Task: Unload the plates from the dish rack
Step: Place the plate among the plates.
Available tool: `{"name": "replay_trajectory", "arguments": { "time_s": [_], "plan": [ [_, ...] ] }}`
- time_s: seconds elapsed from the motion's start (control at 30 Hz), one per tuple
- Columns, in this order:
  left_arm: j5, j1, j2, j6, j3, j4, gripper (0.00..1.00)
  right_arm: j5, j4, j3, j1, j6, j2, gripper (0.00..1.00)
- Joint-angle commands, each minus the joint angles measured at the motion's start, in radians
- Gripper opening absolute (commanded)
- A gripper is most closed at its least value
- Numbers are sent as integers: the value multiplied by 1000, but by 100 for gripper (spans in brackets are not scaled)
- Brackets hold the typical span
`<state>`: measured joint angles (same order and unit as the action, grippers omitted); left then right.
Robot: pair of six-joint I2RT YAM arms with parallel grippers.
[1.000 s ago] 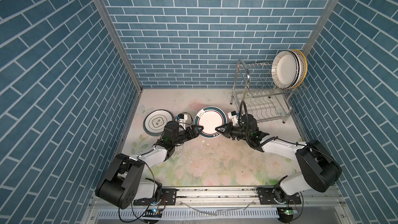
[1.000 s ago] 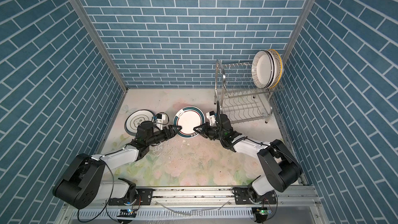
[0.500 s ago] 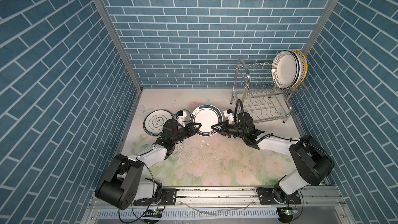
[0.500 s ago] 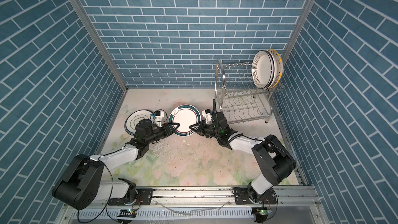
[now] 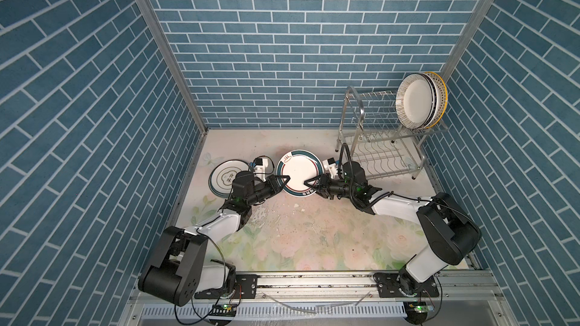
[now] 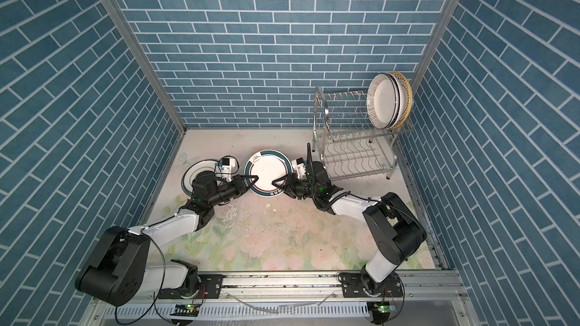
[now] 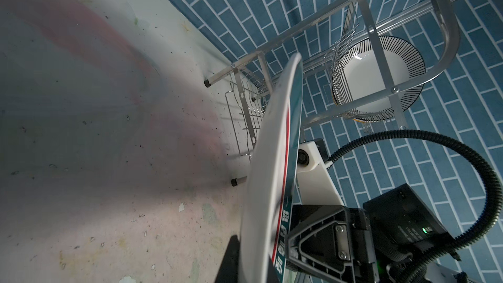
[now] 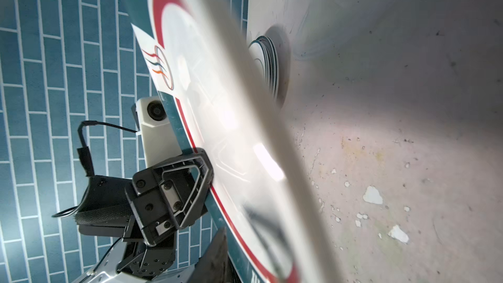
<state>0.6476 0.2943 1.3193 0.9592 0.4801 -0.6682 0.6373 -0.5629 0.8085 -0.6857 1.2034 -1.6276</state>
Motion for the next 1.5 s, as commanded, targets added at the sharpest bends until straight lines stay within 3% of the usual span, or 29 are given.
{"name": "replay_trajectory", "arguments": {
  "time_s": [0.0, 0.13, 0.33, 0.5, 0.87, 1.07, 1.47],
  "plan": [
    [15, -51, -7, -10, -13, 21, 10, 17, -92, 70, -5, -19, -8, 43],
    [41, -130, -38, -5, -25, 46, 10, -8, -29, 85, 5, -53, -1, 49],
    [79, -306, -110, -36, -13, 159, 12, -134, 318, 129, 7, -234, 70, 54],
    [-12, -436, -156, -98, 27, 335, 12, -186, 496, 144, 8, -339, 110, 54],
    [-61, -652, -102, -116, 81, 403, 11, -300, 720, 135, 7, -512, 161, 54],
    [-69, -710, -21, -94, 70, 345, 11, -326, 746, 101, 7, -544, 202, 54],
    [-91, -714, 106, -82, 110, 287, 11, -314, 735, 84, 7, -558, 194, 54]
  ]
}}
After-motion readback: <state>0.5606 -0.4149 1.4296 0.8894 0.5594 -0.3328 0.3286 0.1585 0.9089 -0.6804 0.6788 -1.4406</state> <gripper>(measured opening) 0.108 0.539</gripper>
